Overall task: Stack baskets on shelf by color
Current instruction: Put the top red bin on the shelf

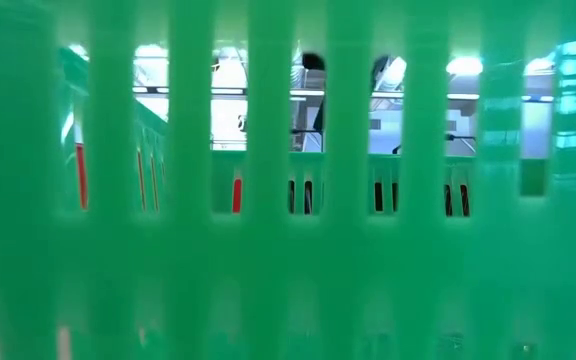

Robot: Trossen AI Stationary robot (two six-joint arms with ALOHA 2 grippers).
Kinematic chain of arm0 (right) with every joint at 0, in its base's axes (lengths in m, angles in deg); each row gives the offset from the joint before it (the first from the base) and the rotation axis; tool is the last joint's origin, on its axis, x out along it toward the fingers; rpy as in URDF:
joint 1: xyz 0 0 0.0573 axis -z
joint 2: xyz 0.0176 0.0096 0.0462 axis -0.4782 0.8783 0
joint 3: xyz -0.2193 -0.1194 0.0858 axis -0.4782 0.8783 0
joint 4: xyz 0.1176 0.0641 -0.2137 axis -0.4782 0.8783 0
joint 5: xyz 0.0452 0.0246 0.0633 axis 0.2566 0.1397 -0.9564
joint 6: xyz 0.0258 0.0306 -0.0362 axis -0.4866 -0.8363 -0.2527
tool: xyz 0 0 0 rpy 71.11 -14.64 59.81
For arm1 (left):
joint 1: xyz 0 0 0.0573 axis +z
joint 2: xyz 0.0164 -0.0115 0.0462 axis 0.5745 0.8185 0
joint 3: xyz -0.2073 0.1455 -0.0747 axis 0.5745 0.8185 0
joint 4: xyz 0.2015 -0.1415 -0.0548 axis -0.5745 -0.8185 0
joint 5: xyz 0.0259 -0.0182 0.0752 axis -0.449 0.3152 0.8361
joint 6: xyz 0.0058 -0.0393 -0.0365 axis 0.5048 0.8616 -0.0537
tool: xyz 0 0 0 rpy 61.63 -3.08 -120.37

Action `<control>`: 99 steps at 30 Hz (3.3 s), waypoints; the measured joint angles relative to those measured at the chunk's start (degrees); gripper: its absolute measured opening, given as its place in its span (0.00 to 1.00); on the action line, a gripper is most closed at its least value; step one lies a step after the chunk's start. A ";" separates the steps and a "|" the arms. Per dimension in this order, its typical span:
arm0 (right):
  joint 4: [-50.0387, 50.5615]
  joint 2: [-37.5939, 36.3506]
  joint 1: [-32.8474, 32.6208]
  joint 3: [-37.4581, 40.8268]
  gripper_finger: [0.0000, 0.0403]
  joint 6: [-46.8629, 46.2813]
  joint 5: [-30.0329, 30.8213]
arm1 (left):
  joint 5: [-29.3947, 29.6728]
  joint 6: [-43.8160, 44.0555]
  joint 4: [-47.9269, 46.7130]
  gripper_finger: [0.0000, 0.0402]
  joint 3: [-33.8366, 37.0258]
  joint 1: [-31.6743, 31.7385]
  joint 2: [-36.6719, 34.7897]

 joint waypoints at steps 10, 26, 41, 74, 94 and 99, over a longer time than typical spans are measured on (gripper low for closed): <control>-19.30 0.04 -1.82 5.83 0.00 -12.12 -0.08 | 0.89 -1.69 3.14 0.00 2.82 0.02 -0.04; -28.77 -0.07 -4.94 5.76 0.00 -5.95 1.53 | -2.01 -16.79 19.91 0.00 2.82 0.00 -0.04; -15.07 15.38 -1.53 -1.42 0.00 -0.21 3.77 | -1.82 -17.48 20.78 0.00 2.82 -0.26 -0.02; -21.21 21.68 3.10 -14.13 0.00 18.98 7.71 | -2.36 -18.07 20.35 0.00 2.82 -0.26 -0.04; -8.19 20.87 2.63 -21.56 0.00 14.71 0.05 | -2.43 -17.70 20.35 0.00 2.82 -0.26 -0.02; -3.13 21.30 -1.45 -20.74 0.00 18.16 -2.33 | -2.42 -18.82 20.33 0.00 2.82 -0.26 -0.02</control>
